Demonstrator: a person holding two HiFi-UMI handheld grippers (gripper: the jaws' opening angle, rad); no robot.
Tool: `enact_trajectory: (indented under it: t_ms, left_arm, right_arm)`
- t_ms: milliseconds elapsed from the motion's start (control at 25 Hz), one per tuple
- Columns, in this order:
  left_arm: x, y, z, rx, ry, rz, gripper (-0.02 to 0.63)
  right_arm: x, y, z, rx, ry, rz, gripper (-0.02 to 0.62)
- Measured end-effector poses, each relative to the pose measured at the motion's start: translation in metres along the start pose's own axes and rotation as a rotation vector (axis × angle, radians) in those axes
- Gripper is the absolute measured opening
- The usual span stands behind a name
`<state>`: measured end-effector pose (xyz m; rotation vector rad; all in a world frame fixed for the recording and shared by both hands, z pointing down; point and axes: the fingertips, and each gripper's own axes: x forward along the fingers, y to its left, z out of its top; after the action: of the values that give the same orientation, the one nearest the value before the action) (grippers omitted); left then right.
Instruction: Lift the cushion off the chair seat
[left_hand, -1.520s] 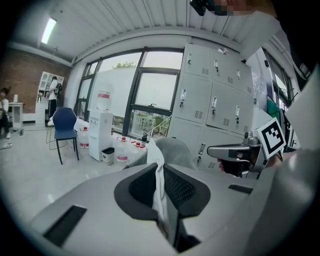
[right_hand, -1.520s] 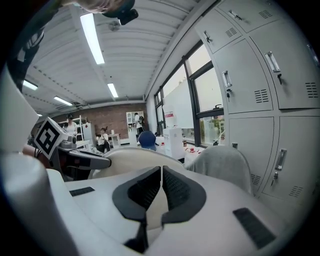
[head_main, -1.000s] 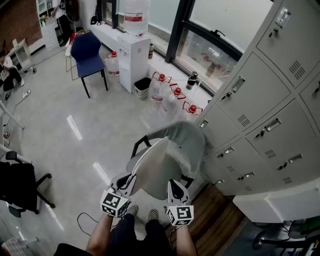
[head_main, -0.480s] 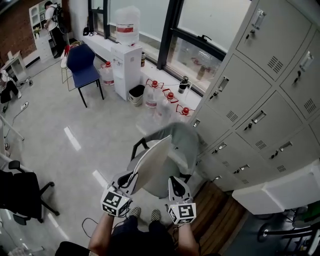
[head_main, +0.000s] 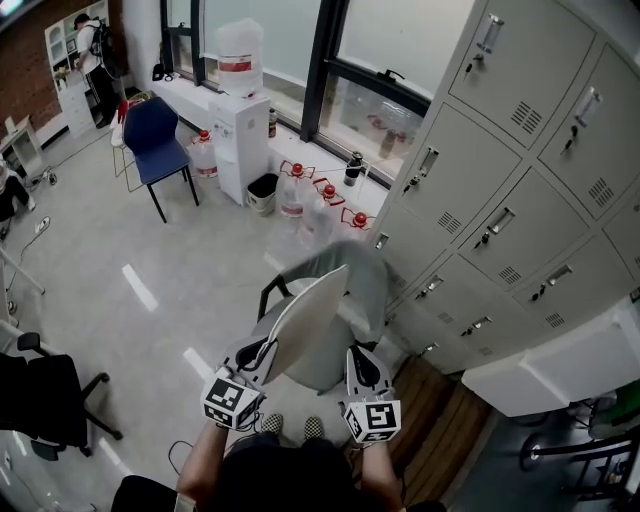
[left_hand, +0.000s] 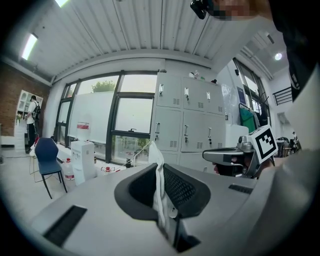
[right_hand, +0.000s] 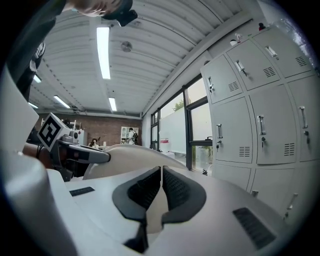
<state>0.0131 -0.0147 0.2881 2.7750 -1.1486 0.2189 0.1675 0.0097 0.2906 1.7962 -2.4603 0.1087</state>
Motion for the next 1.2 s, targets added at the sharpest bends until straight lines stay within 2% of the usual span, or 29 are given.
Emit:
enact_trajectory:
  t_ms: [200,560,1200]
  left_arm:
    - [-0.003,-0.011,0.008,0.017,-0.021,-0.007,0.04]
    - [-0.006,-0.025,0.021,0.039,-0.042,-0.003,0.04]
    - [-0.008,-0.031,0.012,0.028,-0.028,0.005,0.04]
  right_arm:
    - [-0.01,-0.009,0.006,0.0,-0.024,-0.025,0.034]
    - [-0.021,-0.004,0.008,-0.023,-0.031,-0.011,0.035]
    - [-0.03,-0.007,-0.002,-0.004,-0.011,-0.004,0.034]
